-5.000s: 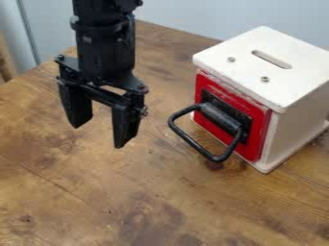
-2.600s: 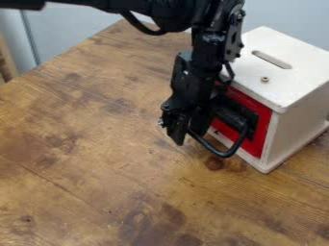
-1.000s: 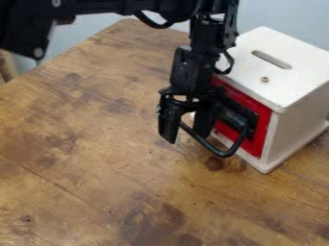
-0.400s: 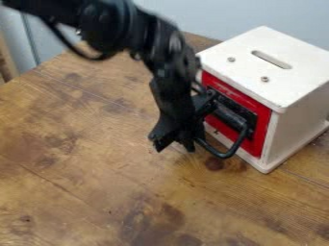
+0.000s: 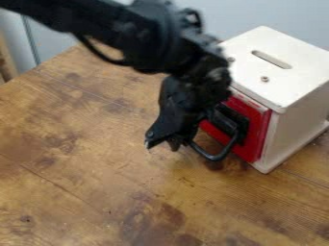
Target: Open the drawer
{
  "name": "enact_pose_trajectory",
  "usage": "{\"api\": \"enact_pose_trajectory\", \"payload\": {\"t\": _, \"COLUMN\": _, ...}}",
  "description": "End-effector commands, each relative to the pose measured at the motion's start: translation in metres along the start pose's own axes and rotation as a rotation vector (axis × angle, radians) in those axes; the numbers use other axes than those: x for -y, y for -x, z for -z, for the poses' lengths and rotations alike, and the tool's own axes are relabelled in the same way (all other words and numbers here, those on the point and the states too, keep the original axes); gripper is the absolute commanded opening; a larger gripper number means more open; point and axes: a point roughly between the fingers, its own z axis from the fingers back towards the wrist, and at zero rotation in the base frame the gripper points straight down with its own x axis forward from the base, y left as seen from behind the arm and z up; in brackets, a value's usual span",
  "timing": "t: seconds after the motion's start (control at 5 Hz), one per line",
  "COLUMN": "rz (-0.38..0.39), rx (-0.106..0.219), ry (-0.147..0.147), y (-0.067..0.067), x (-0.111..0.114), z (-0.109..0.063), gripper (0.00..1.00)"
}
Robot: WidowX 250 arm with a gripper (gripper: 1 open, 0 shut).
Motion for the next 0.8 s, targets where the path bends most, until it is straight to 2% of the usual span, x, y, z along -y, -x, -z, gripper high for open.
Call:
{"api": "enact_pose_trajectory", "payload": {"t": 0.0, "rz": 0.265, "rx": -0.069, "ry": -0.272, "y": -0.008, "x": -0.026, "z": 0.001, "gripper": 0.00}}
{"api": "enact_pose_trajectory", "payload": {"t": 0.2, "rz": 0.326, "rx": -0.363, "ry": -0.372, "y": -0.003, "x": -0.029, "z": 0.010, "gripper": 1.00}}
{"api": "enact_pose_trajectory", "payload": {"t": 0.4, "rz": 0.279, "rx": -0.579, "ry": -0.237, "y": 0.002, "x": -0.033, "z": 0.020, "gripper": 0.00}}
{"api": "enact_pose_trajectory", "payload": {"t": 0.6, "rz": 0.185, "rx": -0.653, "ry": 0.067, "y": 0.004, "x": -0.038, "z": 0.025, "gripper": 0.00}}
